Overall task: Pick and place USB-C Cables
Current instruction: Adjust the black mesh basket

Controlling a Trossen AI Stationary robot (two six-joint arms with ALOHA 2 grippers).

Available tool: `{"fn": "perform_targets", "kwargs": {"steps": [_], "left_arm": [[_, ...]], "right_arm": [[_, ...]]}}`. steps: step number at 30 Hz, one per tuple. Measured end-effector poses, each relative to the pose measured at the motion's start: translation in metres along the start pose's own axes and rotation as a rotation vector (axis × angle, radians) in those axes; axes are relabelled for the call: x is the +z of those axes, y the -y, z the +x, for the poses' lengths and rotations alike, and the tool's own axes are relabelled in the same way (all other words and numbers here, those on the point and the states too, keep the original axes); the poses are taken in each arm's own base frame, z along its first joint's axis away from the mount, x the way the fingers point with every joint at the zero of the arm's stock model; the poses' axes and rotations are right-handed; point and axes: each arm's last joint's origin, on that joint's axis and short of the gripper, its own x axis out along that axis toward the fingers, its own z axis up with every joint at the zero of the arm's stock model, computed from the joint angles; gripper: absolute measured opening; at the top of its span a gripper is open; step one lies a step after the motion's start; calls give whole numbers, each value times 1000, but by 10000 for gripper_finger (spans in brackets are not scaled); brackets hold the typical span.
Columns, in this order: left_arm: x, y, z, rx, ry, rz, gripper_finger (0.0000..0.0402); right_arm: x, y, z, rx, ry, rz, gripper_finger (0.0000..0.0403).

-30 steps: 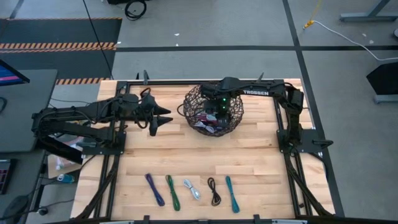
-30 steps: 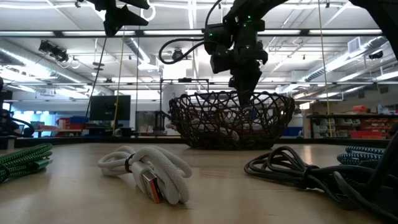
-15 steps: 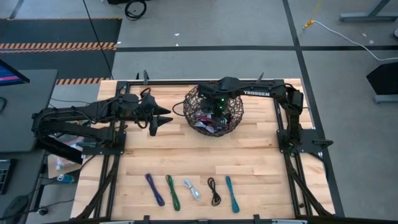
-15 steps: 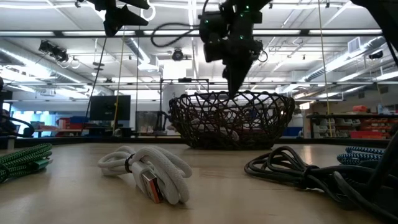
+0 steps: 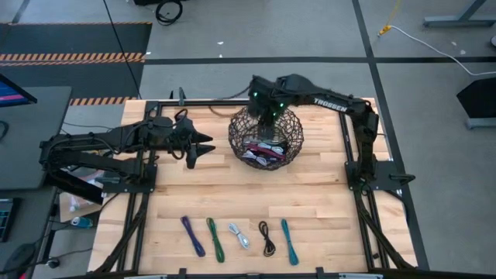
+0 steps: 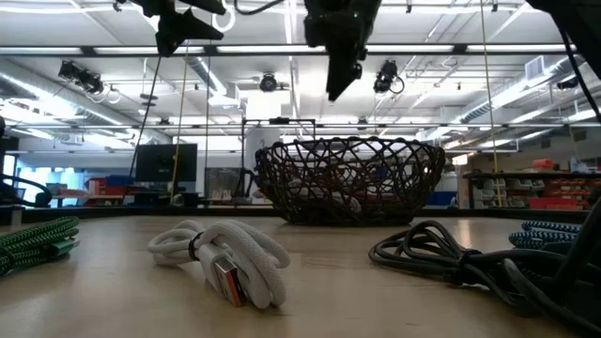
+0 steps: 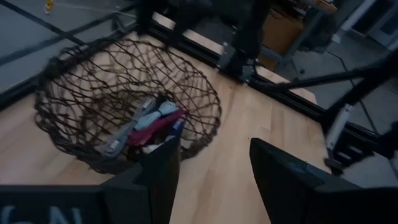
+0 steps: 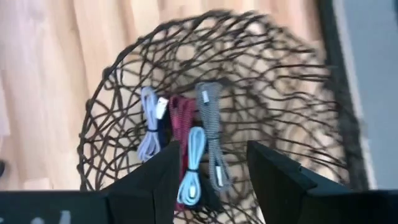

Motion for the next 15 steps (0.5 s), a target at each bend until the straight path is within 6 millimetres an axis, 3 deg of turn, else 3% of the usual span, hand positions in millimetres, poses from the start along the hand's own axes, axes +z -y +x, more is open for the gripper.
{"fn": "perform_targets", "kwargs": {"steps": [8, 15], "left_arm": [[-16, 5, 4, -94, -194, -141, 191], [-36, 11, 11, -33, -382, -229, 181]], "right_arm": [[1, 14, -72, -41, 119, 78, 187], [-15, 18, -110, -36, 231, 147, 187]]}}
